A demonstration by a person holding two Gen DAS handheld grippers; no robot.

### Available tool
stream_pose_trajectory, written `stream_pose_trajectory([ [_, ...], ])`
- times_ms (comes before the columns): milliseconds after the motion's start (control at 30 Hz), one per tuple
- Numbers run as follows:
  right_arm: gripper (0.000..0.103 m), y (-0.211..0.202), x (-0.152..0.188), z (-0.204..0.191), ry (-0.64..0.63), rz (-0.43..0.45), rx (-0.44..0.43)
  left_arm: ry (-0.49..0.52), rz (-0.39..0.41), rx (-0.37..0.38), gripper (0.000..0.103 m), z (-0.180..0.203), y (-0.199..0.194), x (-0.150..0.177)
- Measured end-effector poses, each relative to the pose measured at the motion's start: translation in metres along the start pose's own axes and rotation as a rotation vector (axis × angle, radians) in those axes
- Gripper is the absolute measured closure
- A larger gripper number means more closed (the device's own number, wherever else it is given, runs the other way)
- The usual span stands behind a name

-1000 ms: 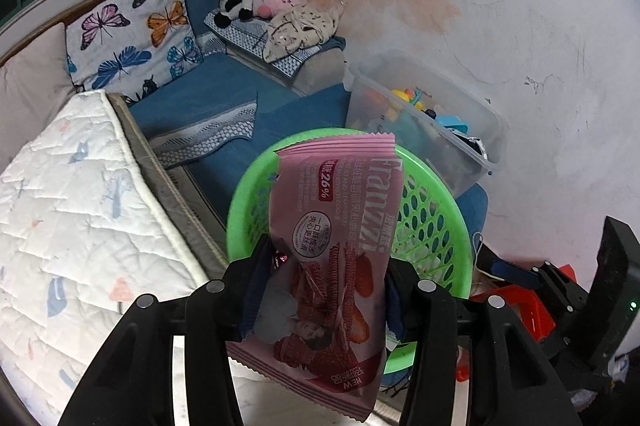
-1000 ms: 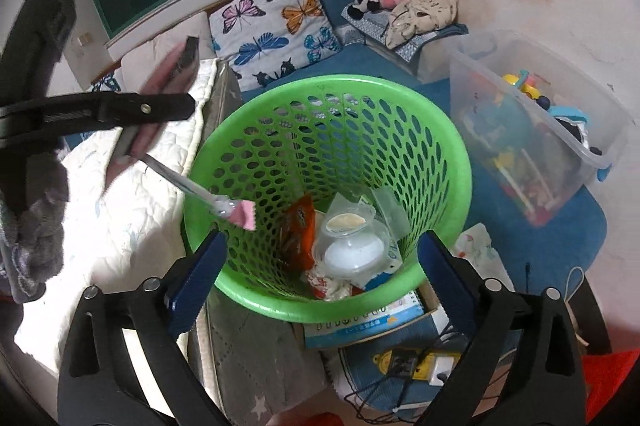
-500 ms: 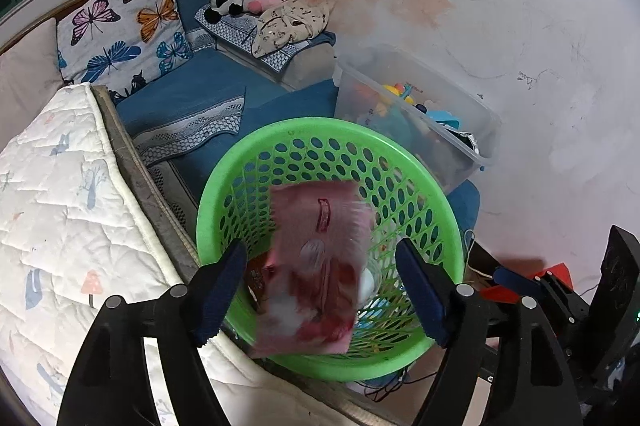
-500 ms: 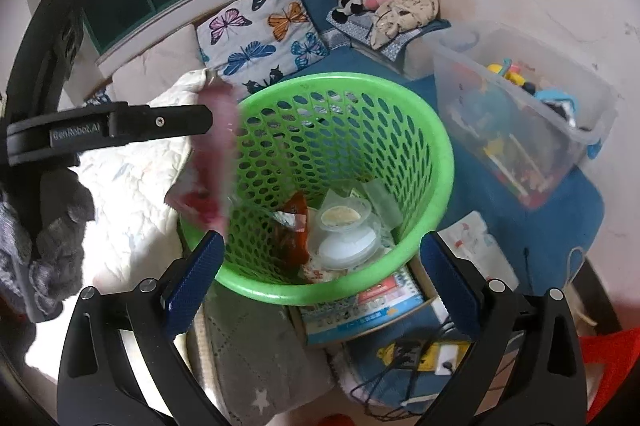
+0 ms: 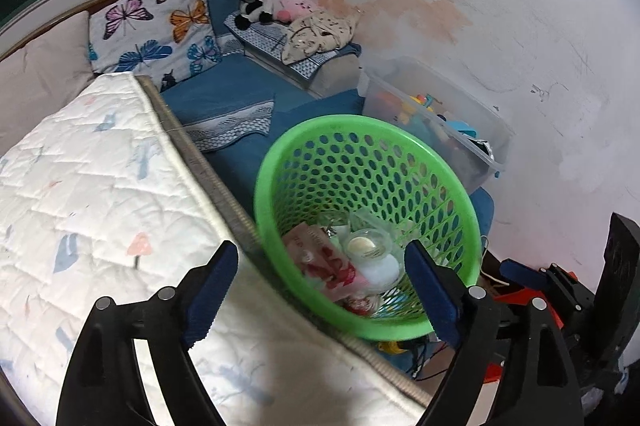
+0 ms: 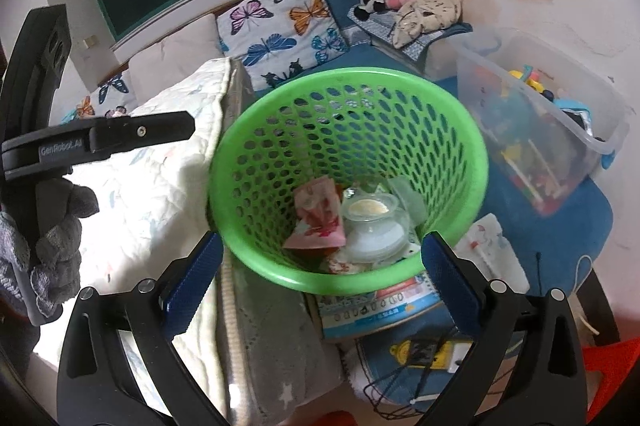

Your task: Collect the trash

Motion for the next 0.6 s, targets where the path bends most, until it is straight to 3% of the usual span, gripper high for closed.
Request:
stream_pose_trajectory([
  [600,0.005,0.006,-0.013,-0.062,-0.081,-0.016,-0.064,-0.059,0.119,-0.156,0.012,-0.085,-0.076,0.033],
])
Point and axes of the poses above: each gripper's, at about its wrist camera, not at the fingertips, and y roughly the way its jaws point, z to its right, x to its underside, the point moved 10 cm from there along y, roughly the way its jaws point, and after that the axes turned 7 degrees about -y, right-handed, at the moved point
